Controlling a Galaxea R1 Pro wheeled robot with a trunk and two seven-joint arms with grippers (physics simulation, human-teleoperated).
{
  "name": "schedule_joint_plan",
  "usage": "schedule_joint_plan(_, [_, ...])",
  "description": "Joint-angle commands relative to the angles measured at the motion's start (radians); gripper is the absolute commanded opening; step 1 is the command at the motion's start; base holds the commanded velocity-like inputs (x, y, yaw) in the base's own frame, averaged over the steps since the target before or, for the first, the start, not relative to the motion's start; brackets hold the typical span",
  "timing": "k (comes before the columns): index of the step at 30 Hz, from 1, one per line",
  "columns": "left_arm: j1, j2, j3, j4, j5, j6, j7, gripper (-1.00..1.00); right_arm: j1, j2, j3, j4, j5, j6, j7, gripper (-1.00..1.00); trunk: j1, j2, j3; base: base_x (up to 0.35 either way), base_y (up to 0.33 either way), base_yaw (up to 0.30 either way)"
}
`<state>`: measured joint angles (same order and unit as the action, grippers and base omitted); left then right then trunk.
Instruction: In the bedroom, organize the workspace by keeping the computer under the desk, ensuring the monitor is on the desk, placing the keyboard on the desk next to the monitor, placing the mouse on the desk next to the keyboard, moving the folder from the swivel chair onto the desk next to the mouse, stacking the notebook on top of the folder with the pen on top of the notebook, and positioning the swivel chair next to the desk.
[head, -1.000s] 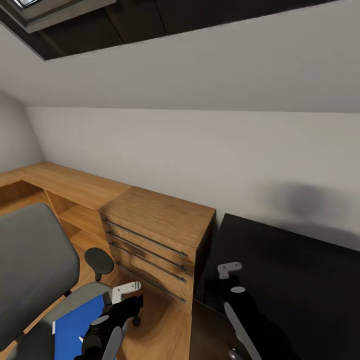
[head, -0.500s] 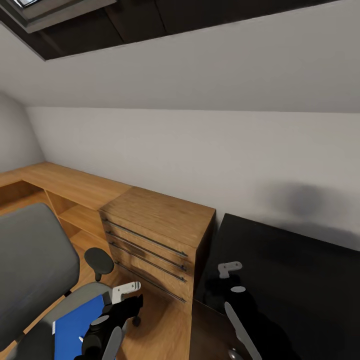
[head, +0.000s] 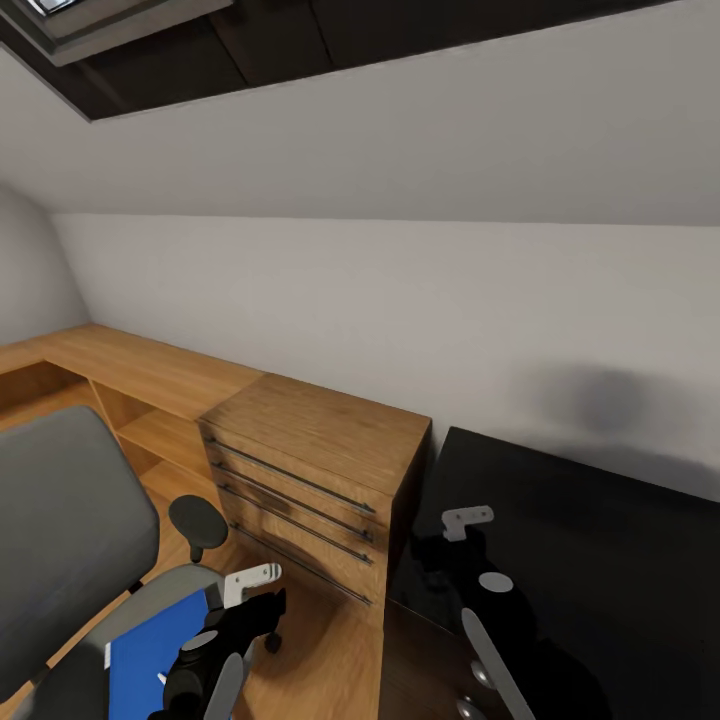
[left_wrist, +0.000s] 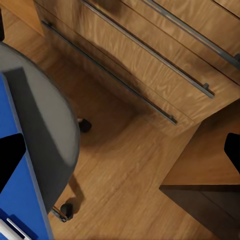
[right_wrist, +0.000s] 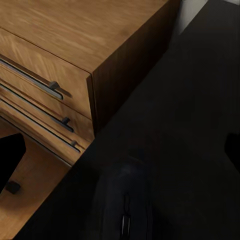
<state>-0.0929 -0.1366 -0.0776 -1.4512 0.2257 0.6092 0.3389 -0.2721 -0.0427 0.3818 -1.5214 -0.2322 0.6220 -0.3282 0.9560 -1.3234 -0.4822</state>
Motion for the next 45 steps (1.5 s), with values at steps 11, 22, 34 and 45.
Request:
schedule_joint_plan(11, [-0.001, 0.0, -0.001, -0.001, 0.011, 0.003, 0.009, 1.0, 0.001, 0.004, 0.006, 0.0, -0.016, -0.002, -0.009, 1.0, 0.0, -0.001, -0.001, -0.08, 0.0, 0.0])
schedule_joint_plan(22, [-0.001, 0.0, -0.001, -0.004, 0.012, 0.003, 0.009, 1.0, 0.001, 0.004, 0.007, -0.003, -0.018, -0.002, -0.009, 1.0, 0.0, -0.001, -0.001, -0.315, 0.06, -0.004])
schedule_joint_plan(34, [-0.001, 0.0, -0.001, -0.018, 0.012, 0.004, 0.009, 1.0, 0.001, 0.004, 0.006, -0.001, -0.018, -0.002, -0.008, 1.0, 0.0, -0.001, 0.008, -0.334, 0.084, -0.22])
schedule_joint_plan(45, [0.0, 0.0, -0.001, -0.018, 0.012, 0.004, 0.009, 1.0, 0.001, 0.006, 0.009, 0.001, -0.019, -0.002, -0.009, 1.0, 0.0, -0.001, 0.008, -0.334, 0.125, -0.275])
